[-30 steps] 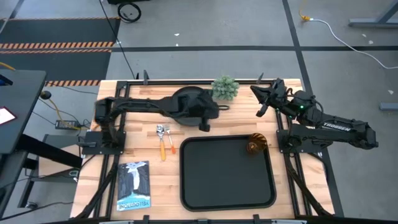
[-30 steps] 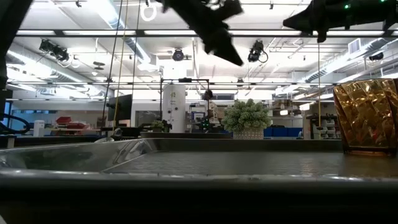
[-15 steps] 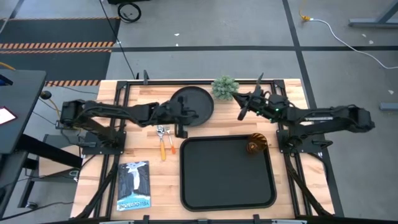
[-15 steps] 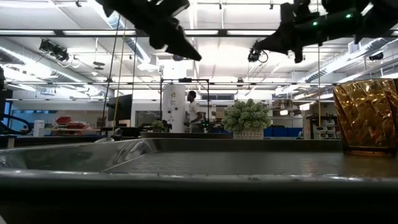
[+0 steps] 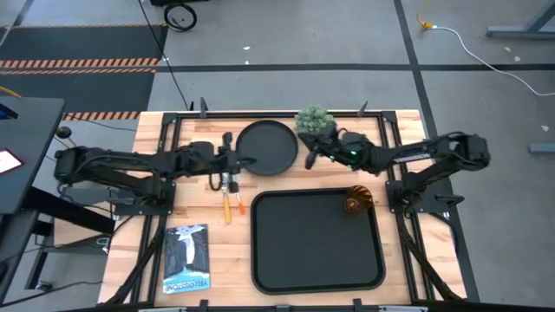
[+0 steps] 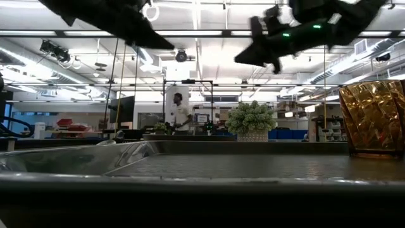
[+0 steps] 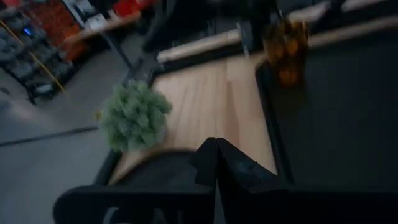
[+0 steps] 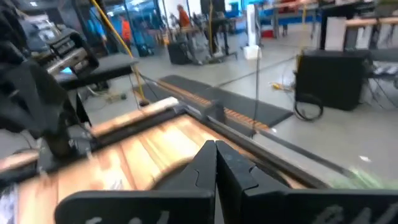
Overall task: Pick and place plate/cup/fork/spoon on tray
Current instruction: Put the black plate on the black serving tray to the bottom left of the brown cup
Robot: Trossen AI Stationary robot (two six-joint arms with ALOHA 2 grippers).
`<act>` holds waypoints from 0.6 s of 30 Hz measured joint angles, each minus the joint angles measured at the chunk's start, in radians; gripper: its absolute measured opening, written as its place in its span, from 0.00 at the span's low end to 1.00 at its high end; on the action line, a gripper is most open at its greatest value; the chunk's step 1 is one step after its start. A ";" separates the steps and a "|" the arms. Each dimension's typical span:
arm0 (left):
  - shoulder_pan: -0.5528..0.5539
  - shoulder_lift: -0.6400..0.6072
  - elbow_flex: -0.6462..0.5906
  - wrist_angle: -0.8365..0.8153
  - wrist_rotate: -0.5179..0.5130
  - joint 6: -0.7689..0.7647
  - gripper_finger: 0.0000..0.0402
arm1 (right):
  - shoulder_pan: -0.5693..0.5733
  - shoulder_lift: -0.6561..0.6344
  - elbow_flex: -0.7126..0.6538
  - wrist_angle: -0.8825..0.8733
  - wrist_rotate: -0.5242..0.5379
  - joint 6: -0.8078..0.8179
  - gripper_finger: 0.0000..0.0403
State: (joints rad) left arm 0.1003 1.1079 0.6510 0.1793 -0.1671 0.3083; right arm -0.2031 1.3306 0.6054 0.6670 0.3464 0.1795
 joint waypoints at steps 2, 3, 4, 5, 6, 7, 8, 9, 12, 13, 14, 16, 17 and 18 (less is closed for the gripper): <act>0.013 -0.051 -0.039 -0.010 0.012 -0.027 0.03 | 0.002 0.042 0.041 -0.048 -0.005 -0.006 0.02; 0.021 -0.065 -0.051 0.013 0.017 -0.041 0.03 | 0.003 0.067 0.081 -0.055 -0.010 -0.012 0.02; 0.030 -0.088 -0.062 0.032 0.023 -0.057 0.03 | 0.004 0.083 0.107 -0.070 -0.026 -0.016 0.02; 0.037 -0.115 -0.089 0.015 0.034 -0.070 0.03 | 0.006 0.096 0.124 -0.103 -0.024 -0.021 0.02; 0.041 -0.128 -0.101 0.038 0.046 -0.092 0.03 | 0.010 0.117 0.160 -0.115 -0.028 -0.023 0.02; 0.050 -0.152 -0.114 0.062 0.057 -0.109 0.03 | 0.011 0.130 0.184 -0.134 -0.037 -0.023 0.02; 0.056 -0.173 -0.139 0.060 0.065 -0.121 0.03 | 0.012 0.138 0.199 -0.174 -0.032 -0.024 0.02; 0.059 -0.182 -0.154 0.090 0.072 -0.138 0.03 | 0.015 0.155 0.230 -0.192 -0.032 -0.027 0.02; 0.083 -0.221 -0.211 0.161 0.079 -0.191 0.03 | 0.021 0.175 0.276 -0.258 -0.027 -0.039 0.02; 0.096 -0.229 -0.220 0.194 0.075 -0.216 0.03 | 0.020 0.177 0.286 -0.261 -0.031 -0.042 0.02; 0.106 -0.239 -0.237 0.196 0.070 -0.235 0.03 | 0.021 0.169 0.281 -0.283 -0.027 -0.043 0.02; 0.125 -0.233 -0.246 0.216 0.066 -0.283 0.03 | 0.021 0.161 0.281 -0.284 -0.027 -0.043 0.02; 0.134 -0.232 -0.252 0.212 0.064 -0.300 0.03 | 0.021 0.148 0.276 -0.311 -0.026 -0.042 0.02; 0.139 -0.223 -0.254 0.203 0.063 -0.315 0.03 | 0.021 0.141 0.275 -0.318 -0.023 -0.043 0.02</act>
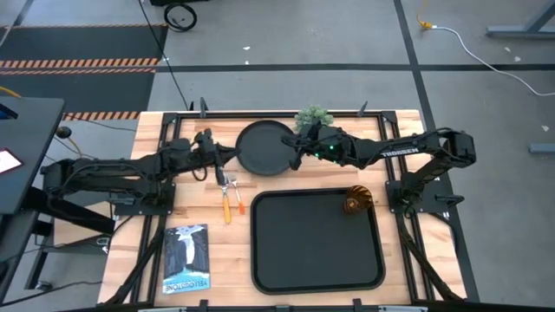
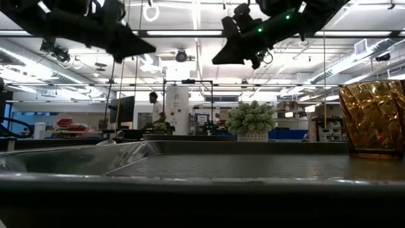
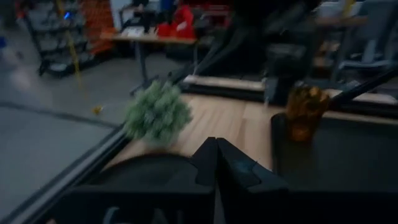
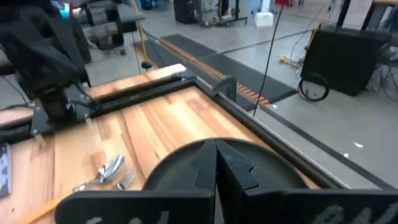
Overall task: Pick and place plate/cup/fork/spoon on tray
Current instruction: Put the black plate on the black serving tray to the bottom left of the brown cup
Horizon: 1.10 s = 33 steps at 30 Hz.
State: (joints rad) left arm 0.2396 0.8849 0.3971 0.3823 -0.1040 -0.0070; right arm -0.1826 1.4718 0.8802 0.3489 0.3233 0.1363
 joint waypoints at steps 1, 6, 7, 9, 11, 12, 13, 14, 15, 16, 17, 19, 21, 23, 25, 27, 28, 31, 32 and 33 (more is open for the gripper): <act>0.012 0.007 0.003 0.002 -0.001 -0.014 0.03 | -0.001 -0.007 0.003 -0.002 0.000 0.000 0.02; 0.056 0.052 0.000 -0.005 0.009 -0.137 0.07 | -0.001 -0.062 0.001 -0.086 -0.020 -0.039 0.02; 0.068 0.069 0.002 0.004 0.033 -0.168 0.10 | -0.001 -0.075 0.001 -0.104 -0.043 -0.054 0.02; 0.089 0.094 0.002 -0.008 0.072 -0.219 0.15 | 0.000 -0.106 0.001 -0.160 -0.093 -0.066 0.02; 0.112 0.127 0.003 -0.017 0.083 -0.250 0.20 | 0.000 -0.135 0.002 -0.210 -0.138 -0.068 0.02; 0.122 0.144 0.001 -0.024 0.082 -0.264 0.22 | 0.000 -0.150 0.001 -0.238 -0.149 -0.069 0.02; 0.137 0.163 0.002 -0.020 0.082 -0.276 0.24 | 0.000 -0.163 0.001 -0.259 -0.157 -0.069 0.02; 0.152 0.179 0.002 -0.023 0.082 -0.290 0.26 | 0.000 -0.176 0.001 -0.286 -0.165 -0.072 0.02; 0.168 0.198 0.002 -0.020 0.083 -0.301 0.28 | 0.000 -0.188 0.001 -0.315 -0.167 -0.080 0.02; 0.187 0.221 0.003 -0.018 0.086 -0.315 0.29 | 0.000 -0.198 0.001 -0.333 -0.167 -0.086 0.02; 0.206 0.238 0.003 -0.030 0.092 -0.328 0.31 | 0.000 -0.209 0.001 -0.352 -0.168 -0.087 0.02; 0.254 0.272 0.002 -0.045 0.097 -0.350 0.33 | 0.003 -0.226 0.001 -0.381 -0.168 -0.082 0.02; 0.303 0.299 0.003 -0.070 0.098 -0.357 0.36 | 0.013 -0.232 0.001 -0.403 -0.157 -0.075 0.02; 0.353 0.325 0.002 -0.084 0.114 -0.364 0.39 | 0.030 -0.230 0.001 -0.411 -0.132 -0.062 0.02; 0.396 0.357 0.005 -0.083 0.152 -0.376 0.42 | 0.052 -0.220 0.001 -0.410 -0.103 -0.060 0.02; 0.425 0.391 0.017 -0.102 0.184 -0.377 0.43 | 0.072 -0.211 0.000 -0.414 -0.084 -0.061 0.02; 0.432 0.409 0.028 -0.105 0.184 -0.378 0.44 | 0.079 -0.204 0.000 -0.408 -0.081 -0.064 0.02; 0.441 0.466 0.065 -0.115 0.171 -0.376 0.44 | 0.098 -0.195 0.001 -0.401 -0.082 -0.066 0.02; 0.445 0.489 0.082 -0.124 0.167 -0.375 0.44 | 0.104 -0.192 0.001 -0.399 -0.082 -0.066 0.02; 0.450 0.508 0.100 -0.139 0.165 -0.372 0.44 | 0.112 -0.190 0.001 -0.399 -0.082 -0.066 0.02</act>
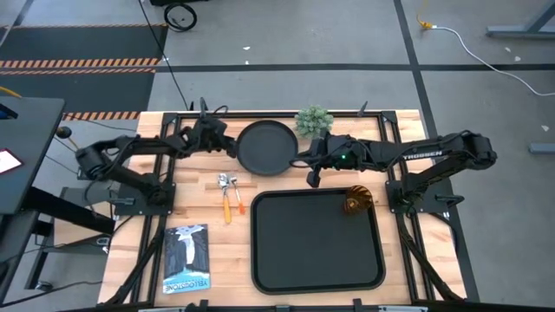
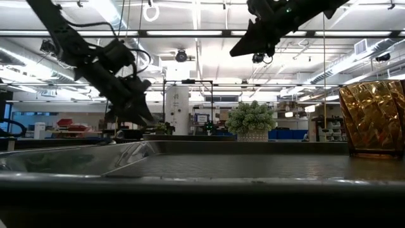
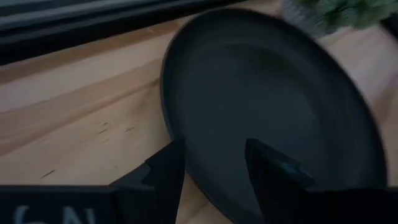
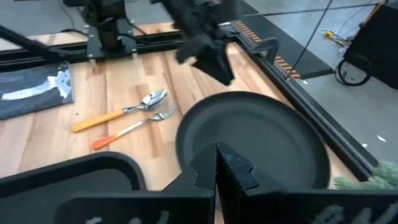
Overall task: Pick and place plate/cup/fork/spoon on tray
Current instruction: Put the black plate on the black serving tray to the bottom left of the brown cup
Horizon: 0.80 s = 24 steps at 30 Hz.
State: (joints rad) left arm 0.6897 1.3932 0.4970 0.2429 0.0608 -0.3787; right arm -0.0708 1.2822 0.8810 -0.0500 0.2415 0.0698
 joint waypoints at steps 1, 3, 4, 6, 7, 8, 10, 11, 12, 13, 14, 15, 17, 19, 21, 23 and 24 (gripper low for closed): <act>0.005 0.016 0.018 -0.019 -0.003 0.002 0.44 | 0.008 0.001 0.000 -0.006 0.000 0.000 0.02; 0.019 0.049 0.058 -0.053 -0.019 0.007 0.44 | 0.022 0.001 0.000 -0.012 -0.001 0.001 0.02; 0.025 0.063 0.074 -0.074 -0.022 0.018 0.44 | 0.030 0.001 0.000 -0.013 -0.001 0.000 0.02; 0.032 0.095 0.109 -0.114 -0.026 0.027 0.44 | 0.042 0.001 0.000 -0.021 -0.001 -0.004 0.02; 0.035 0.104 0.119 -0.131 -0.025 0.031 0.45 | 0.050 0.001 0.000 -0.021 -0.001 -0.010 0.02; 0.037 0.115 0.131 -0.142 -0.024 0.033 0.45 | 0.056 0.001 0.000 -0.019 -0.001 -0.013 0.02; 0.037 0.136 0.147 -0.163 -0.024 0.043 0.45 | 0.064 0.001 0.000 -0.019 -0.006 -0.020 0.02; 0.036 0.146 0.152 -0.172 -0.024 0.047 0.45 | 0.066 0.001 0.000 -0.020 -0.007 -0.020 0.02; 0.036 0.157 0.155 -0.177 -0.024 0.049 0.45 | 0.068 0.001 0.000 -0.019 -0.008 -0.021 0.02; 0.035 0.162 0.156 -0.187 -0.023 0.049 0.45 | 0.069 0.001 0.000 -0.019 -0.009 -0.021 0.02; 0.032 0.169 0.156 -0.189 -0.024 0.049 0.45 | 0.071 0.001 0.000 -0.019 -0.009 -0.022 0.02; 0.030 0.174 0.157 -0.190 -0.024 0.049 0.45 | 0.071 0.001 0.000 -0.018 -0.009 -0.022 0.02; 0.030 0.180 0.157 -0.201 -0.028 0.050 0.45 | 0.072 0.001 0.000 -0.018 -0.015 -0.027 0.02; 0.027 0.186 0.157 -0.207 -0.029 0.049 0.45 | 0.072 0.001 0.000 -0.017 -0.025 -0.029 0.02; 0.024 0.191 0.157 -0.214 -0.029 0.049 0.44 | 0.072 0.001 0.000 -0.012 -0.027 -0.029 0.02; 0.018 0.191 0.157 -0.224 -0.028 0.049 0.42 | 0.072 0.001 0.000 -0.010 -0.027 -0.038 0.02; 0.015 0.191 0.157 -0.230 -0.029 0.050 0.41 | 0.072 0.001 0.000 -0.009 -0.027 -0.040 0.02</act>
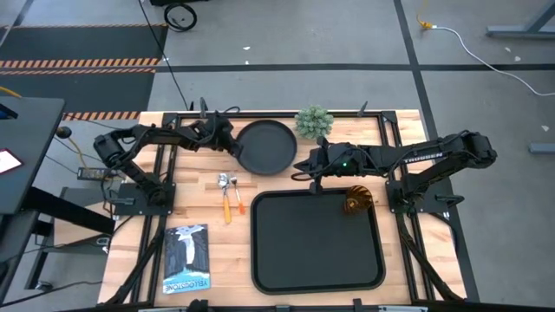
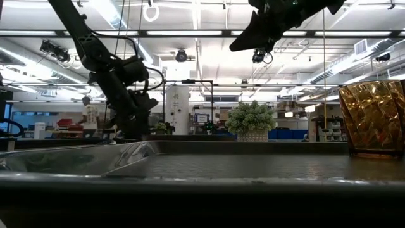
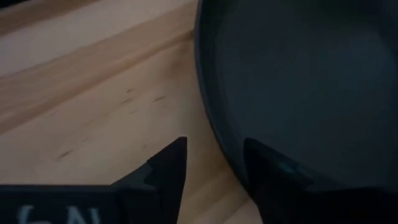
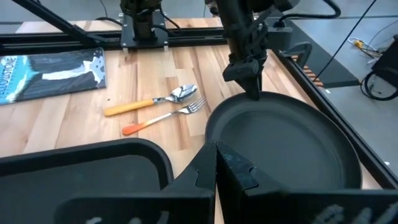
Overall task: Pick and place plate/cup/fork/spoon on tray
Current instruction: Put the black plate on the black serving tray to the bottom left of the brown cup
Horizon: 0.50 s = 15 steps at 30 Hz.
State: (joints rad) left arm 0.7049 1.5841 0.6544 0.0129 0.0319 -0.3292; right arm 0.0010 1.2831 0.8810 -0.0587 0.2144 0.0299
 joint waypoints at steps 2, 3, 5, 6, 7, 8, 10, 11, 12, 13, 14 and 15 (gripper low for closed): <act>-0.003 0.000 0.000 -0.011 0.001 0.000 0.39 | 0.000 0.000 0.000 0.011 0.000 0.000 0.02; -0.006 0.000 0.000 -0.014 0.002 0.000 0.38 | 0.000 0.000 0.000 0.016 0.000 -0.003 0.02; -0.010 0.000 0.000 -0.016 0.005 0.000 0.35 | 0.000 0.000 0.000 0.021 0.000 -0.007 0.02; -0.012 0.000 0.000 -0.016 0.006 0.000 0.34 | 0.000 0.000 0.000 0.023 0.000 -0.009 0.02; -0.014 0.000 0.000 -0.016 0.006 0.000 0.32 | 0.000 0.000 0.000 0.026 0.000 -0.012 0.02; -0.014 0.000 0.000 -0.015 0.006 0.000 0.31 | 0.000 0.000 0.000 0.028 0.000 -0.014 0.02; -0.014 0.000 0.000 -0.011 0.006 -0.001 0.28 | 0.000 0.000 0.000 0.027 0.000 -0.015 0.02; -0.014 0.000 0.000 -0.007 0.005 -0.001 0.27 | 0.000 0.000 0.000 0.027 0.000 -0.015 0.02; -0.014 0.000 0.000 -0.002 0.005 -0.001 0.25 | 0.000 0.000 0.000 0.027 0.000 -0.015 0.02; -0.014 0.000 0.000 0.005 0.005 -0.001 0.24 | 0.000 0.000 0.000 0.027 0.000 -0.015 0.02; -0.014 0.000 0.000 0.011 0.005 -0.001 0.23 | 0.000 0.000 0.000 0.027 0.000 -0.015 0.02; -0.014 0.000 0.000 0.014 0.005 -0.002 0.21 | 0.000 0.000 0.000 0.027 0.000 -0.015 0.02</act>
State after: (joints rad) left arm 0.6907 1.5841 0.6542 0.0269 0.0372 -0.3308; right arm 0.0006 1.2831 0.8810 -0.0320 0.2145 0.0151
